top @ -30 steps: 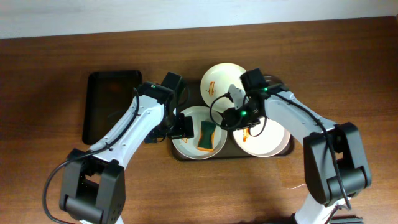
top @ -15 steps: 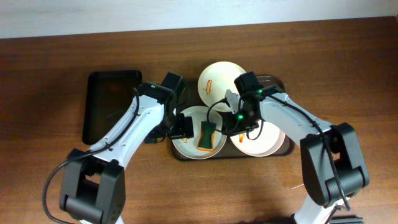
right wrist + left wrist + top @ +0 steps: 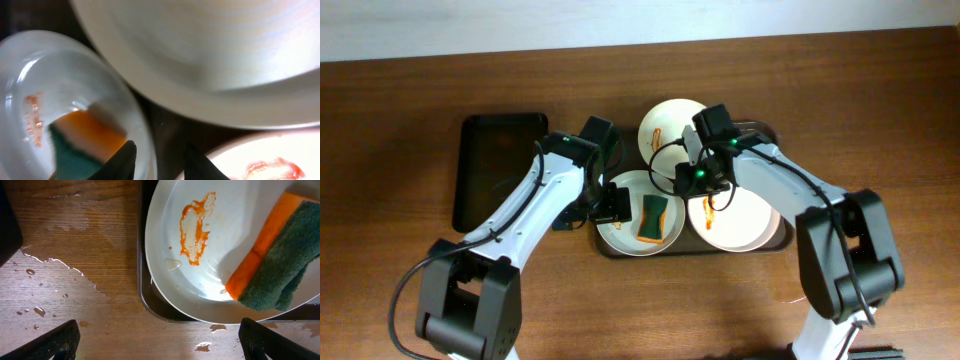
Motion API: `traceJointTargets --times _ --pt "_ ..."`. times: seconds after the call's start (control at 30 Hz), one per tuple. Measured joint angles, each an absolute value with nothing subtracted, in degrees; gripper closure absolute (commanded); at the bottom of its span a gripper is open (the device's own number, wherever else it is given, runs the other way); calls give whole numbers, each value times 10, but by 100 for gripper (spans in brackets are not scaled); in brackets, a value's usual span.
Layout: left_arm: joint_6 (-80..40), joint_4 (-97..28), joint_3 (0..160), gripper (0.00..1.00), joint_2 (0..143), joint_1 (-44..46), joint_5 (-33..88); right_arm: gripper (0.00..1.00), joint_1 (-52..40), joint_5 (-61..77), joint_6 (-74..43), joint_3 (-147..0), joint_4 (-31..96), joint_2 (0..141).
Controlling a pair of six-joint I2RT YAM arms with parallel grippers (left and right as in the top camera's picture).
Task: Clean dirty plates on tray and stack at the side
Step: 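Hold the plate with the right gripper and scrub it with the left sponge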
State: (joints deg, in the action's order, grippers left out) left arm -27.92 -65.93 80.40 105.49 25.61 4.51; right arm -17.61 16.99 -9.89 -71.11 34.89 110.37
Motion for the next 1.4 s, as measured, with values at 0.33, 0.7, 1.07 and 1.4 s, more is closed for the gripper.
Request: traceJointTargets --times 0.33,0.7,1.07,1.4 --pt "-279 -660 804 0 1055 256 45 71 -176 167 -108 -710 393 1120" --pt "-279 -647 804 18 1055 256 45 69 -177 206 -118 -718 465 1119" --pt "-278 -626 804 46 1055 256 46 96 -178 213 -149 -674 404 1107" --pt "-185 -538 804 19 1056 256 160 96 -184 221 -161 -665 376 1104"
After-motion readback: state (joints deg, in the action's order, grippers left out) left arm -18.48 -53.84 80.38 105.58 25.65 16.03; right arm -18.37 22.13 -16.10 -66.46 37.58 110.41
